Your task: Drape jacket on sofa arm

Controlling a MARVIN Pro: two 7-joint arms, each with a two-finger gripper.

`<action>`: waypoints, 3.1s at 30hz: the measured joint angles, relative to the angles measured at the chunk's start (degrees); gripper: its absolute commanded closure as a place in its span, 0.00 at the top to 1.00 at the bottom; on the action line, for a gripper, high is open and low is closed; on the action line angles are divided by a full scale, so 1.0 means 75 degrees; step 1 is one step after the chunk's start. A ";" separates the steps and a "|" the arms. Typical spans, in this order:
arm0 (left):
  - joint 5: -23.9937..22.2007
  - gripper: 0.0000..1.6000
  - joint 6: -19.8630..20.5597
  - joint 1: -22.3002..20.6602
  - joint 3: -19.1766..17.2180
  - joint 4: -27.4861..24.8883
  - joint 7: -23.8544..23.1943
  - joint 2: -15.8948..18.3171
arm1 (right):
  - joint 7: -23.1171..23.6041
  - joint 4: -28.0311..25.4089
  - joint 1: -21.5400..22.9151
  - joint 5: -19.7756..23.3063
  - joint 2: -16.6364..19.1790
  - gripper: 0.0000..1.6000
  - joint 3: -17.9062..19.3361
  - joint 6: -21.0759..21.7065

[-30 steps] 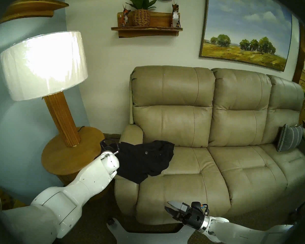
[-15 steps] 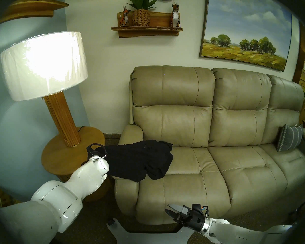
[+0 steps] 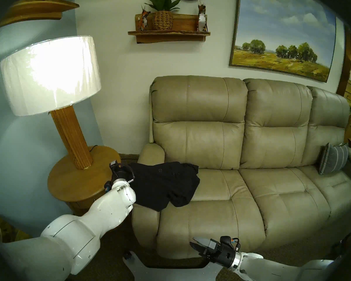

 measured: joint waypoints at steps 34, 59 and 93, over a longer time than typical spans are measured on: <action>0.0288 1.00 -0.1984 0.1700 0.0348 -0.3167 -0.0029 0.0446 | 0.0692 -0.0065 -0.0295 0.0122 -0.0268 1.00 0.0269 -0.0529; 0.0807 1.00 -0.4212 0.3600 0.1684 -0.5708 -0.1548 -0.0074 | 0.0839 0.0790 -0.0299 0.0436 -0.0433 1.00 0.0731 -0.0757; -0.0759 1.00 -0.3773 0.1687 0.3038 -0.3344 0.0772 -0.0729 | 0.0955 0.0810 -0.0236 0.0457 -0.0500 1.00 0.0767 -0.0831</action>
